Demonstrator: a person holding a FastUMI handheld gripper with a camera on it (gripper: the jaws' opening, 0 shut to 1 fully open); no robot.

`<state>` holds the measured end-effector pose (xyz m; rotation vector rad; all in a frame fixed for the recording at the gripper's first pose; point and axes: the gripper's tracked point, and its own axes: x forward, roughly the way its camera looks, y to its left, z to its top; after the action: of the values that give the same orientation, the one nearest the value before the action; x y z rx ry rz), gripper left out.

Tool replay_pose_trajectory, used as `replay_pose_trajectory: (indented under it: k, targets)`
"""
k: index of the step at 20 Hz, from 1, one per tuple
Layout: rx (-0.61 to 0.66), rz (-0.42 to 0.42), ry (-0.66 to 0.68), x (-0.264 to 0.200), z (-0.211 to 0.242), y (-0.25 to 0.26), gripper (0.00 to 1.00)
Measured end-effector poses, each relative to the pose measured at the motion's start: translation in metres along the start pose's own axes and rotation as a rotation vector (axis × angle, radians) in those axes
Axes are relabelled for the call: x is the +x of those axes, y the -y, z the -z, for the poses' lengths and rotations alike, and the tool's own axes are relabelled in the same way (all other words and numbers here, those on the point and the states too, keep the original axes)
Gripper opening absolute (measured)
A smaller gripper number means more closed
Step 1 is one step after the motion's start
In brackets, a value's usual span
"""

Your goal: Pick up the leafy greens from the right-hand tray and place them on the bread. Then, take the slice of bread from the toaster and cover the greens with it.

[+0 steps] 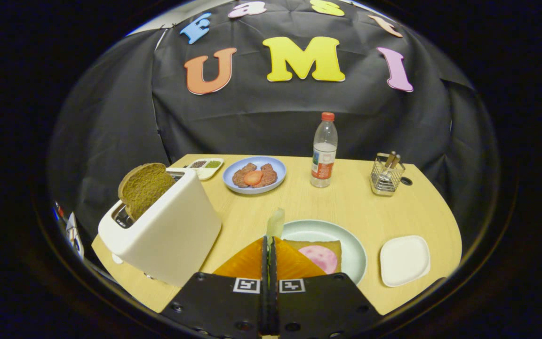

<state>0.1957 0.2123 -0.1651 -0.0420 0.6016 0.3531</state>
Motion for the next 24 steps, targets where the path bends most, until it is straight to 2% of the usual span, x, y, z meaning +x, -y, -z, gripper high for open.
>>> replay_pose_trajectory:
  k: [2,8,13,19,24]
  targets:
    - [0.026,0.022,-0.026,0.011,0.006,0.014,0.00]
    - [0.028,-0.059,-0.009,-0.002,-0.003,-0.011,0.00]
    - [0.014,-0.080,0.011,-0.005,-0.011,-0.021,0.00]
    - [0.041,0.028,-0.042,0.040,0.009,0.030,0.00]
    - [0.069,0.072,-0.090,0.070,0.028,0.065,0.00]
